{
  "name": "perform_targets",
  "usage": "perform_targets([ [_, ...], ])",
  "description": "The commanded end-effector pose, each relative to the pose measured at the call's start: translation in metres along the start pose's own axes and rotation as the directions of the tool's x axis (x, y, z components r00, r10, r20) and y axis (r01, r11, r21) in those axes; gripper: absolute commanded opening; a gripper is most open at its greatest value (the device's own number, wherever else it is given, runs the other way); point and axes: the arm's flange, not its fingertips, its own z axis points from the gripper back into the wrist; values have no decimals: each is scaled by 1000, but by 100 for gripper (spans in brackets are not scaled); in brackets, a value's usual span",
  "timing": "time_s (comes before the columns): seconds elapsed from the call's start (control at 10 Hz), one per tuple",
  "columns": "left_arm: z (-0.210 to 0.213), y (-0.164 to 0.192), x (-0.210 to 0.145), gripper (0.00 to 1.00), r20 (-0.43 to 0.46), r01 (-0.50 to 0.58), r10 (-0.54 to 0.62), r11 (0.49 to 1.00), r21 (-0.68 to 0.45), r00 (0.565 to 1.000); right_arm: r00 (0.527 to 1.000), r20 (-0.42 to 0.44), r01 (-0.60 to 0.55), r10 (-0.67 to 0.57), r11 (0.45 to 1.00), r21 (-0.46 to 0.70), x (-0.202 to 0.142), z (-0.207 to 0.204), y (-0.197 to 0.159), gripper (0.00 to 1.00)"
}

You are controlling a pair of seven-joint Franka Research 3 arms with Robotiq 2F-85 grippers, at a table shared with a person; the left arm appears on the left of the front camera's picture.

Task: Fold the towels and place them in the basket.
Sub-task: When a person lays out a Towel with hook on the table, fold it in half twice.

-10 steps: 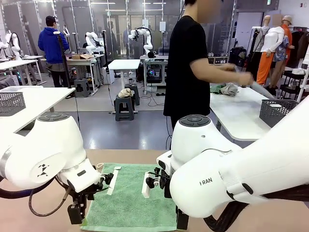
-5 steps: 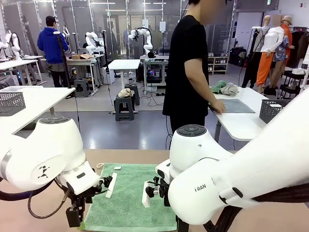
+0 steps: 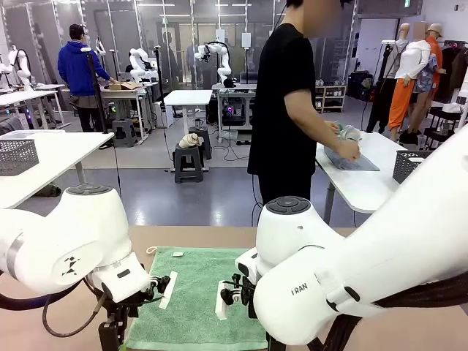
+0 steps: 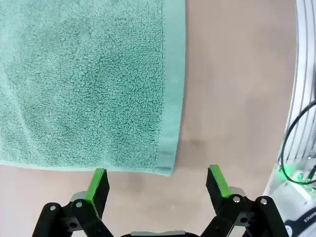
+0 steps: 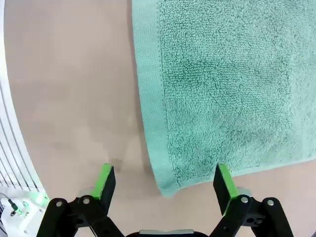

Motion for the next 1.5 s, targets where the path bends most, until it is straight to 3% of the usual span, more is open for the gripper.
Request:
perform_targets([
  [0.0,-11,-9,-6,100,12,20,-20,999,-29,1000,1000,10,-11,11,1000,8,-2,-2,-2,100],
  [0.5,-21,-9,-3,100,9,32,-31,998,-55,999,1000,2,-13,13,1000,10,-6,-4,-3,100],
  [0.8,-18,-10,-4,100,9,32,-32,999,-14,999,1000,5,-20,20,1000,6,-8,-5,-4,100],
  [0.9,-18,-11,-4,100,1,38,-38,999,13,999,1000,8,-26,26,1000,-3,-8,-5,-4,88],
  [1.0,-17,-11,-4,80,-5,42,-41,999,26,999,1000,11,-22,22,1000,0,-9,-5,-5,80],
  [1.1,-16,-10,-3,80,-10,42,-41,999,35,999,1000,13,-20,20,1000,-1,-9,-4,-5,69],
  [1.2,-16,-10,-3,60,-14,45,-45,998,37,999,1000,11,-21,21,1000,3,-8,-4,-5,60],
  [1.3,-16,-10,-3,75,-14,52,-51,998,32,999,1000,10,-19,19,1000,5,-7,-3,-5,49],
  [1.4,-16,-10,-2,40,-15,55,-54,998,32,998,1000,15,-19,19,1000,3,-6,-3,-5,40],
])
